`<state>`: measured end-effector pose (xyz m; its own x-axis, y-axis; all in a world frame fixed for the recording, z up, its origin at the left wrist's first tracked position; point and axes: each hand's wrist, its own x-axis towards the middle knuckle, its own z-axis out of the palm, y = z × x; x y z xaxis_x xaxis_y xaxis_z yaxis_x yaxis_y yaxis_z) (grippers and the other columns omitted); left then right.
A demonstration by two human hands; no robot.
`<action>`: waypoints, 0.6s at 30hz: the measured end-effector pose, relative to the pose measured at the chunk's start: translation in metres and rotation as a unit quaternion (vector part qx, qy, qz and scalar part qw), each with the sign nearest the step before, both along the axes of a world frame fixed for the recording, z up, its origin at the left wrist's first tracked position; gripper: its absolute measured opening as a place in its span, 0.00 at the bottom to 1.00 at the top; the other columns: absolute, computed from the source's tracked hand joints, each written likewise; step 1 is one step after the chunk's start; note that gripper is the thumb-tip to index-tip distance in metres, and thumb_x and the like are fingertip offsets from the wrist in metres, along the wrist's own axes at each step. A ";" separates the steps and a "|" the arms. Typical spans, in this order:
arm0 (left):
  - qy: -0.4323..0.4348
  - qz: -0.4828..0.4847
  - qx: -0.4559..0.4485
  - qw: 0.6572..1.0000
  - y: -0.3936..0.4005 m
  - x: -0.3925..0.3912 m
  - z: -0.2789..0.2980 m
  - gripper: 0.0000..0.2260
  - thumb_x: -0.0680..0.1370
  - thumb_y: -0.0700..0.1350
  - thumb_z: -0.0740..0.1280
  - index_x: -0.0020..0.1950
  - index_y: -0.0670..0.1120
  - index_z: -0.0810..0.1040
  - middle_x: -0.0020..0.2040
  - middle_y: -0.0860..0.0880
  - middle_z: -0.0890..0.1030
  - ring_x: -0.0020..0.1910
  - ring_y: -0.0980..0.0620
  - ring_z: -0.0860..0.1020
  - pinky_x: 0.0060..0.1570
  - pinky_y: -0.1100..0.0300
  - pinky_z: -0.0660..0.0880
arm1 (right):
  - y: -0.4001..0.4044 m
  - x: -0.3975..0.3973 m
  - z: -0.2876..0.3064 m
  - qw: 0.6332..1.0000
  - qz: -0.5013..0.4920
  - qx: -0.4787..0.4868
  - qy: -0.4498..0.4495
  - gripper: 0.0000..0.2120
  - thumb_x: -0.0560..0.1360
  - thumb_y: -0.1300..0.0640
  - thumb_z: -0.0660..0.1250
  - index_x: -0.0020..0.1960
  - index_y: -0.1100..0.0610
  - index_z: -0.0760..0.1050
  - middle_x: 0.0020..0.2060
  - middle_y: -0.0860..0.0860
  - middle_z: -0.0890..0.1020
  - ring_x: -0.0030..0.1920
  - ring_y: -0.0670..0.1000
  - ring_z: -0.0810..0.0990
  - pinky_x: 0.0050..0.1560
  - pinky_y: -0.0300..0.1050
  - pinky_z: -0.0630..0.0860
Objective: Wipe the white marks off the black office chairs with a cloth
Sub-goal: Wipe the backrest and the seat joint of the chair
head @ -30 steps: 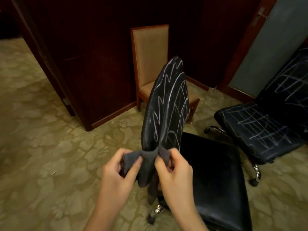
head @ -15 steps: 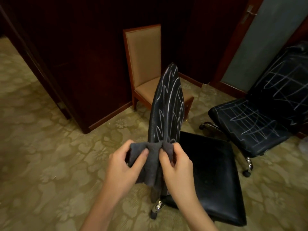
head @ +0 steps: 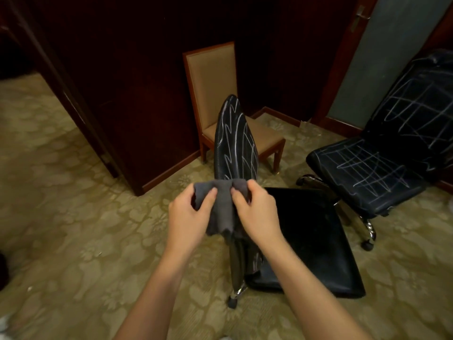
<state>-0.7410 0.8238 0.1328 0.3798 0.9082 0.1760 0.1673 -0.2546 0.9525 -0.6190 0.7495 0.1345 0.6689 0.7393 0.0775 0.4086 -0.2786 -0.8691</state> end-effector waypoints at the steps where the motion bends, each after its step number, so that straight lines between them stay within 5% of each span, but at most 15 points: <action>1: -0.004 0.001 -0.006 1.000 -0.010 -0.006 -0.004 0.01 0.79 0.44 0.71 0.47 0.50 0.81 0.42 0.55 0.84 0.43 0.58 0.83 0.43 0.64 0.77 | -0.010 -0.007 -0.004 1.000 0.004 -0.010 -0.004 0.06 0.80 0.47 0.63 0.49 0.49 0.74 0.42 0.47 0.80 0.44 0.48 0.81 0.47 0.51 0.79; 5: -0.018 0.012 -0.028 0.999 -0.043 -0.014 -0.009 0.01 0.78 0.43 0.71 0.47 0.49 0.81 0.42 0.55 0.84 0.42 0.58 0.83 0.41 0.64 0.78 | -0.038 -0.018 -0.010 0.998 -0.017 -0.044 -0.050 0.08 0.81 0.48 0.60 0.55 0.51 0.74 0.49 0.48 0.77 0.49 0.48 0.78 0.50 0.47 0.76; 11: -0.021 0.039 -0.002 0.999 -0.053 -0.011 -0.006 0.03 0.79 0.44 0.70 0.46 0.51 0.80 0.40 0.56 0.83 0.40 0.59 0.82 0.38 0.68 0.75 | -0.048 -0.017 -0.002 0.994 -0.017 0.003 -0.105 0.09 0.79 0.46 0.63 0.47 0.52 0.71 0.45 0.47 0.72 0.48 0.48 0.74 0.46 0.46 0.74; 18: -0.048 0.029 -0.009 0.998 -0.007 0.023 -0.009 0.03 0.81 0.47 0.67 0.50 0.51 0.80 0.42 0.54 0.83 0.42 0.58 0.82 0.41 0.64 0.77 | 0.003 0.007 0.013 0.992 -0.003 -0.013 -0.123 0.07 0.81 0.47 0.62 0.48 0.50 0.70 0.43 0.46 0.78 0.44 0.49 0.79 0.45 0.52 0.78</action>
<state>-0.7177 0.8170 0.1236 0.3087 0.9316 0.1920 0.0899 -0.2295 0.9691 -0.6117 0.7528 0.1472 0.6361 0.7394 0.2204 0.6065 -0.3026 -0.7352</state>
